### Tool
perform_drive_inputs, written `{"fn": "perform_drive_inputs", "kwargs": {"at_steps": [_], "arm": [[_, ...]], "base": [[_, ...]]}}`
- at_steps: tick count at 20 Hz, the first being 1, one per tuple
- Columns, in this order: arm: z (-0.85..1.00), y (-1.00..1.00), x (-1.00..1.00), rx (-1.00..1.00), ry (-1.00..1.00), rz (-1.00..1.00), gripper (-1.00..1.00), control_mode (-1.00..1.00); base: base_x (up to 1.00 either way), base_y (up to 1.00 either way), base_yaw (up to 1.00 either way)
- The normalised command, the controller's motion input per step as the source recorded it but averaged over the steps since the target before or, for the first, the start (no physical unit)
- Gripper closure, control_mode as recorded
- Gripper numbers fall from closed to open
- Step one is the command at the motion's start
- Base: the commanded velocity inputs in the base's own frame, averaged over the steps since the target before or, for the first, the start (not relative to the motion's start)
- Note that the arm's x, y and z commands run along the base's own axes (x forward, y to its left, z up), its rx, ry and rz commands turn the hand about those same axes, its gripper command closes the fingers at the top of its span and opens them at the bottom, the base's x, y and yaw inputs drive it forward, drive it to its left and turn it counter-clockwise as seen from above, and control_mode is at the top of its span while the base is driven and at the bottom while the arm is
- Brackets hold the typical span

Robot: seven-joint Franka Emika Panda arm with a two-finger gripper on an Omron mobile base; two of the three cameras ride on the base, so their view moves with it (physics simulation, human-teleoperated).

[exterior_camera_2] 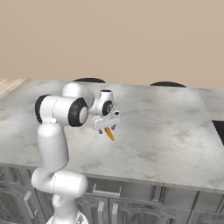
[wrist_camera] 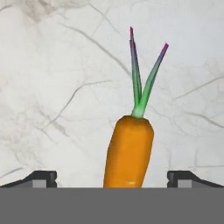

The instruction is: Place the two vegetables and bowl onto the tray for setting up a vegetable dip station.

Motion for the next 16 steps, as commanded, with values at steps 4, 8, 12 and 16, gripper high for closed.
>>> {"fn": "perform_drive_inputs", "kwargs": {"at_steps": [4,8,12,16], "arm": [[-0.21,-0.02,0.19,0.0,0.0,0.0,-1.0,-1.0],[-0.2,-0.05,0.18,0.0,0.0,0.0,-1.0,-1.0],[-0.18,-0.07,0.12,0.0,0.0,-0.01,-1.0,-1.0],[-0.19,-0.01,-0.03,0.0,0.0,-0.03,1.0,-1.0]], "base": [[0.0,0.0,0.0],[0.0,0.0,0.0],[0.0,0.0,0.0],[0.0,0.0,0.0]]}}
